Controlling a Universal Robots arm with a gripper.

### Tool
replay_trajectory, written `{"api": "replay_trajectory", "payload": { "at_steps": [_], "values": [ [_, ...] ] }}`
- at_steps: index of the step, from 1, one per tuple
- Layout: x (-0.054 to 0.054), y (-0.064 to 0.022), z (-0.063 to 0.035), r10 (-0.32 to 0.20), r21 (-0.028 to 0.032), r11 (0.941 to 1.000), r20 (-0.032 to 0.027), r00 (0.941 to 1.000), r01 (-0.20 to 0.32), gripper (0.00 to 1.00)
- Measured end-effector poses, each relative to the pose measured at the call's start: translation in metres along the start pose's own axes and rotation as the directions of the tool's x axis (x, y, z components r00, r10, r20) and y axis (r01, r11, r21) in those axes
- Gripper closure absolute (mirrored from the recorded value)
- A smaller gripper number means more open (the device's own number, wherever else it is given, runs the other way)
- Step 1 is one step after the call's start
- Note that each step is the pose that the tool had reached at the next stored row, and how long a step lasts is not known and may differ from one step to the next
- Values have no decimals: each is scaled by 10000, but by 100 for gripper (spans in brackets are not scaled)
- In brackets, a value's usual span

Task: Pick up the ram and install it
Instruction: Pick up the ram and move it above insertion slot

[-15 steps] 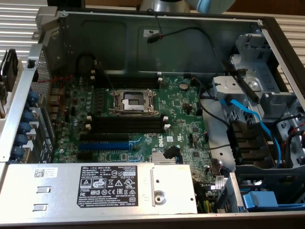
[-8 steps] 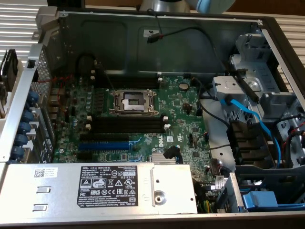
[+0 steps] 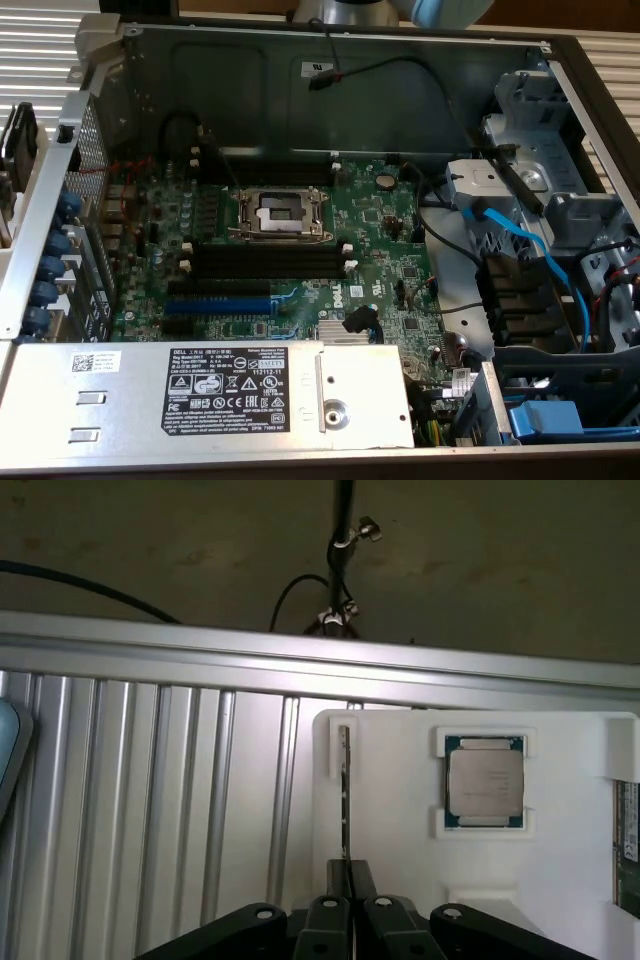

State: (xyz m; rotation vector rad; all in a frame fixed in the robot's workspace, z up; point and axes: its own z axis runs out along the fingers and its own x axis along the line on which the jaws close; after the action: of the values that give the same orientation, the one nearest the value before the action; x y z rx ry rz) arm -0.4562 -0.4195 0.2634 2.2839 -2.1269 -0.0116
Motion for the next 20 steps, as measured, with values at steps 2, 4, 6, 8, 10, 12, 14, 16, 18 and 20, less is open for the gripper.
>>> {"api": "replay_trajectory", "payload": {
  "at_steps": [2,4,6,8,10,12,14,16,18,20],
  "values": [
    [1,2,-92,0,1,10000,-1,10000,0,88],
    [2,4,-179,0,8,10000,-1,10000,0,88],
    [3,5,-274,0,13,10000,-1,10000,0,88],
    [3,7,-364,0,14,10000,-2,10000,0,88],
    [4,9,-454,0,17,10000,-2,10000,0,88],
    [5,11,-539,0,25,10000,-3,10000,0,88],
    [5,12,-613,0,41,10000,-6,10000,0,88],
    [6,14,-672,1,66,10000,-14,10000,-1,88],
    [6,15,-725,1,95,10000,-30,10000,-1,88],
    [7,5,-771,2,118,9999,-41,10000,-1,88]
  ]
}}
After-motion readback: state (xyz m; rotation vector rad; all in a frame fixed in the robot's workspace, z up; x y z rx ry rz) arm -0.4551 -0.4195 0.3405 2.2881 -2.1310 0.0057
